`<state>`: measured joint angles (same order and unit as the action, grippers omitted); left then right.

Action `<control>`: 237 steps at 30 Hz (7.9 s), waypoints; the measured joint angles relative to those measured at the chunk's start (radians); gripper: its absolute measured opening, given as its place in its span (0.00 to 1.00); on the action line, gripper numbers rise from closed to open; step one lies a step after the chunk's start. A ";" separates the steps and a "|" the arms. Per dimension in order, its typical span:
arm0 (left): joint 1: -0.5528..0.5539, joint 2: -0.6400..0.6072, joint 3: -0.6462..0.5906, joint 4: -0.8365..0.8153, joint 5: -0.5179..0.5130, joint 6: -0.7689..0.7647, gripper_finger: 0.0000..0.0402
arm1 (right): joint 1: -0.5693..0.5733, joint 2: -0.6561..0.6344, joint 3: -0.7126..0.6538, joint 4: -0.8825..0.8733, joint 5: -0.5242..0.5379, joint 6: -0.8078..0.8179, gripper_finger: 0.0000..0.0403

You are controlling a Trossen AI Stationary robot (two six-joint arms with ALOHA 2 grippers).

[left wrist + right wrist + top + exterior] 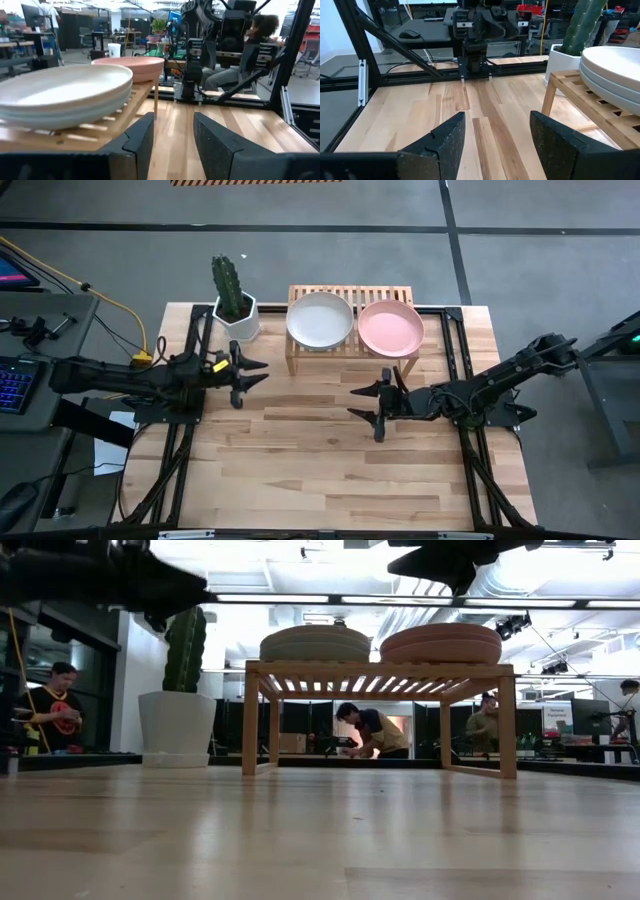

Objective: Place and stack plates onto a shelf
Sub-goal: Return to Home Position

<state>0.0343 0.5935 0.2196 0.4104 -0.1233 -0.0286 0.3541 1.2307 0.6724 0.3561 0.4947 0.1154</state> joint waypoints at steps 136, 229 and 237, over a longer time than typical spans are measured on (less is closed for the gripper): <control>-0.128 -0.590 -0.207 -0.362 -0.141 0.066 0.00 | -0.210 -1.231 -0.664 -0.271 -0.319 0.172 0.00; -0.141 -0.589 -0.208 -0.398 0.131 0.110 0.00 | -0.207 -1.216 -0.664 -0.310 -0.318 0.172 0.00; -0.141 -0.589 -0.207 -0.399 0.131 0.110 0.00 | -0.207 -1.216 -0.664 -0.311 -0.318 0.172 0.00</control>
<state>-0.1066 0.0042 0.0128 0.0118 0.0074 0.0818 0.1467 0.0145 0.0082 0.0456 0.1764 0.2878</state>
